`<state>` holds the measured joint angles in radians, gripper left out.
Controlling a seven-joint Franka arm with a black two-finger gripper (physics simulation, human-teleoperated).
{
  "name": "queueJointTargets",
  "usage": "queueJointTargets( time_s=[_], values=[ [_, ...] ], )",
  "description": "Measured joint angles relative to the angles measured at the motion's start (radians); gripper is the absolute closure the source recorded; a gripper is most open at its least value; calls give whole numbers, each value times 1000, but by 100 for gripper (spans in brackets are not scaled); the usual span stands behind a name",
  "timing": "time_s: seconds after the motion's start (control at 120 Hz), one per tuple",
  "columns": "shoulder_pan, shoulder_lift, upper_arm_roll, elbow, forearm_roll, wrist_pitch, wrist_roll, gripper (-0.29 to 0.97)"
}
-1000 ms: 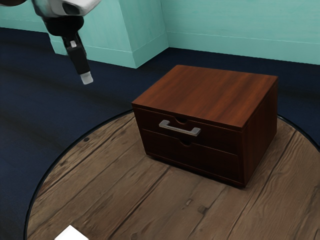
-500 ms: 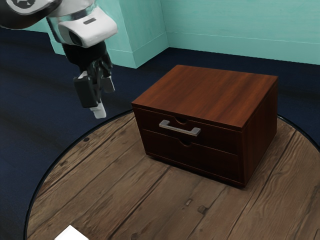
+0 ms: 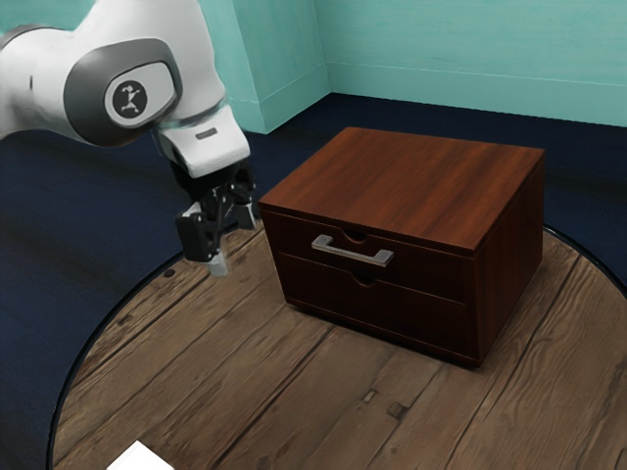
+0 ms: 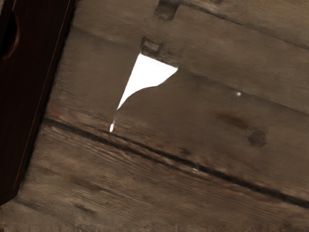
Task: Pull the drawer handle with one arm to open the drawer
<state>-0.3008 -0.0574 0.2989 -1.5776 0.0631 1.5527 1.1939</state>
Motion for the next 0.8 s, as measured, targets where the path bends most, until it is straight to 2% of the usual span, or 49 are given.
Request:
queueJointTargets(
  time_s=[0.192,0.467,0.717,0.8],
  values=[
    [43,2,19,-15,17,91,87,0],
    [5,0,24,-8,58,175,178,0],
    [16,5,38,-80,72,341,231,0],
    [20,32,40,-91,64,384,244,6]
  ],
)
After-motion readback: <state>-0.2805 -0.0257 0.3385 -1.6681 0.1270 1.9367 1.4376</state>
